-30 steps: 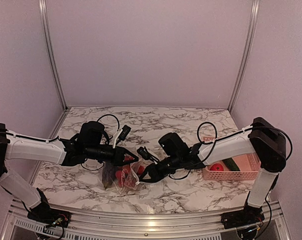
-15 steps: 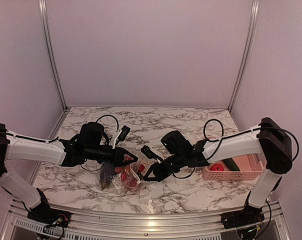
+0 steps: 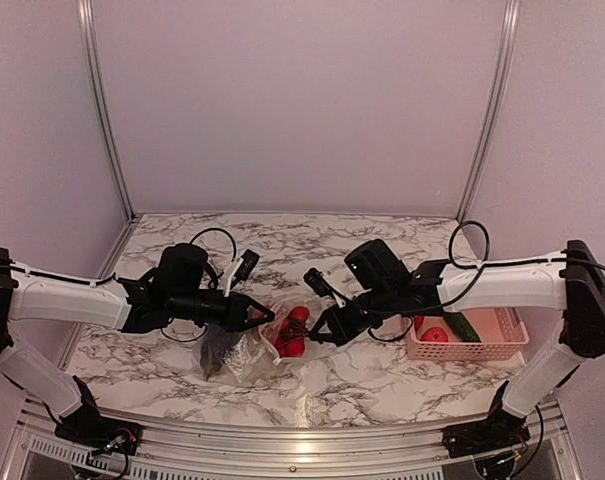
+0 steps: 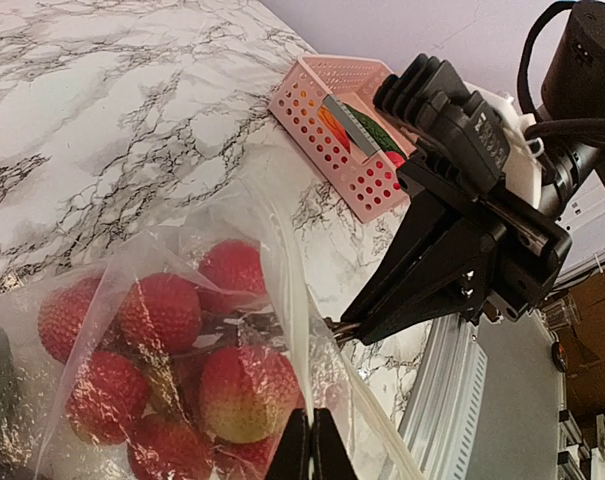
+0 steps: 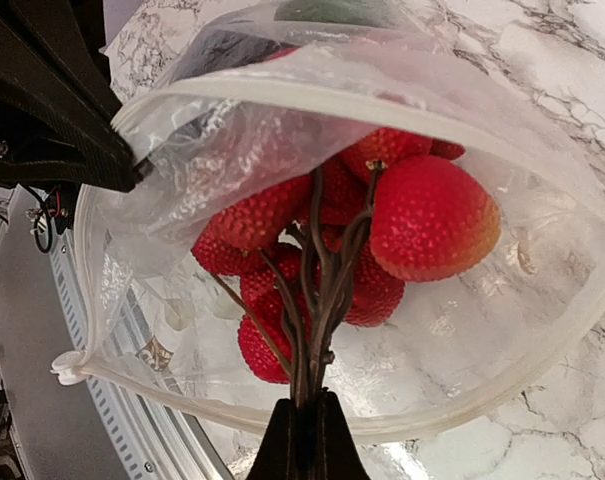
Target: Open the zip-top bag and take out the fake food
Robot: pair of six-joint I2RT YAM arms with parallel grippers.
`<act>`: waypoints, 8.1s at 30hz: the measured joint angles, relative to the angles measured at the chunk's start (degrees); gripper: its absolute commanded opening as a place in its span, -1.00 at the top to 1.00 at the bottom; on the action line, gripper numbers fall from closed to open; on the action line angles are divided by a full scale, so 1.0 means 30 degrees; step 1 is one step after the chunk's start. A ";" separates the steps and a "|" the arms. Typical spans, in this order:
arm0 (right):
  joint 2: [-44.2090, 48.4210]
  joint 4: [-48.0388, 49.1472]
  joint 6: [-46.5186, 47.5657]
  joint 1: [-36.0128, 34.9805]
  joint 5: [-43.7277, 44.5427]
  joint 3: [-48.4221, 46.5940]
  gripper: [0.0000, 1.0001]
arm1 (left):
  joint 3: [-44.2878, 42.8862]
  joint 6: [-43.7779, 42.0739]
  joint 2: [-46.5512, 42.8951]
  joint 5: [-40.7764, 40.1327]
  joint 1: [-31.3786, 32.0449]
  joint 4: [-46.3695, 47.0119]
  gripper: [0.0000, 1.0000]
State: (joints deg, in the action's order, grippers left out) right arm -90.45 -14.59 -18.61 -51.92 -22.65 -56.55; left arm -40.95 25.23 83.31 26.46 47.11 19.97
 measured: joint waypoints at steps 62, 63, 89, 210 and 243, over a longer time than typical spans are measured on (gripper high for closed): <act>1.2655 -0.6339 -0.6958 0.8561 1.5409 0.3264 1.00 | -0.0801 0.0539 0.2229 -0.1887 -0.1195 -0.1297 1.00; 1.2655 -0.6688 -0.7395 0.8663 1.5803 0.3417 1.00 | -0.0801 0.0539 0.2266 -0.1872 -0.1217 -0.1297 1.00; 1.2932 -0.7308 -1.1213 1.1562 1.8564 0.7053 1.00 | -0.1086 0.0648 0.2601 -0.1457 -0.1428 -0.1188 1.00; -1.2262 2.2017 -1.1154 0.1843 -0.7038 -0.0619 -0.37 | 0.5778 0.6164 -0.3490 -0.3526 -0.5151 -0.2200 0.44; -1.2269 1.8797 -0.6615 0.0474 -0.8619 -0.2215 0.33 | 0.5136 0.9479 0.0954 -0.4051 -0.2346 0.3504 1.00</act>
State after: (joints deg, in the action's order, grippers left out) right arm -127.26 41.80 -38.46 -50.50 -48.51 -63.20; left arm -25.54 53.67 86.17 14.31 40.07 30.48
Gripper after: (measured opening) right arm 0.649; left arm 0.010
